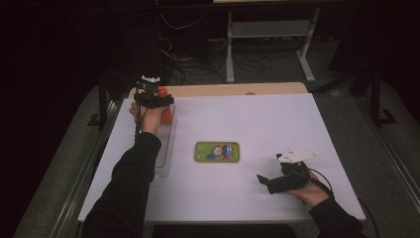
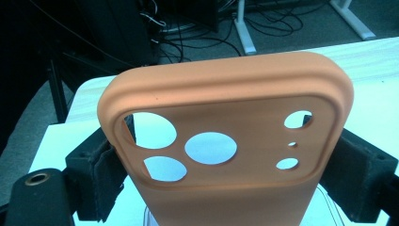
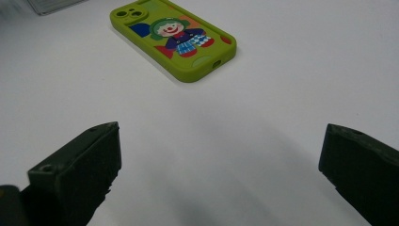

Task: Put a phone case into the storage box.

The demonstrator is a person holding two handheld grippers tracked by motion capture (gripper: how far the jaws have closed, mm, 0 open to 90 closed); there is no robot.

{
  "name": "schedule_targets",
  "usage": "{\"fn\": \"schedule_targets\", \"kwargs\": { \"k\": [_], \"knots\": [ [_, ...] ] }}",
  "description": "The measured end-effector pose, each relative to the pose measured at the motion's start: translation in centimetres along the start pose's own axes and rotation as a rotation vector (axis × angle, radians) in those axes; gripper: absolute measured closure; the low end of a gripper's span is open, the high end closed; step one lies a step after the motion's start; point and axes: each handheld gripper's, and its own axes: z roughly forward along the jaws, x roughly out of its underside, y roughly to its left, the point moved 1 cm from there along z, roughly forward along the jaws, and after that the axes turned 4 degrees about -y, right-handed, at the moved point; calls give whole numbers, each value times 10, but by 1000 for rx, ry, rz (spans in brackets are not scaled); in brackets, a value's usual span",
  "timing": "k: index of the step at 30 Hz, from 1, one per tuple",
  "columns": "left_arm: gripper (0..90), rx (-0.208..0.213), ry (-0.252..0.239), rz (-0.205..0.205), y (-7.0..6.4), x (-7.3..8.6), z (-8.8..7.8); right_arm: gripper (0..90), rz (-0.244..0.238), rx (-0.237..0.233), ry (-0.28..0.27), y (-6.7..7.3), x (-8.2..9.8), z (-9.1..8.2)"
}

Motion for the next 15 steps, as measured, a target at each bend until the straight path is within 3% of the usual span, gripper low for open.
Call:
{"fn": "schedule_targets", "kwargs": {
  "k": [6,10,15],
  "knots": [
    [6,11,10,-19,4,1,2,0,4,-2,0,0,-1,1],
    [0,45,3,-33,6,1,1,0,8,-1,-1,-1,-1,1],
    [0,97,0,-17,9,-2,-8,0,13,0,-5,-1,-1,0]
  ]
}}
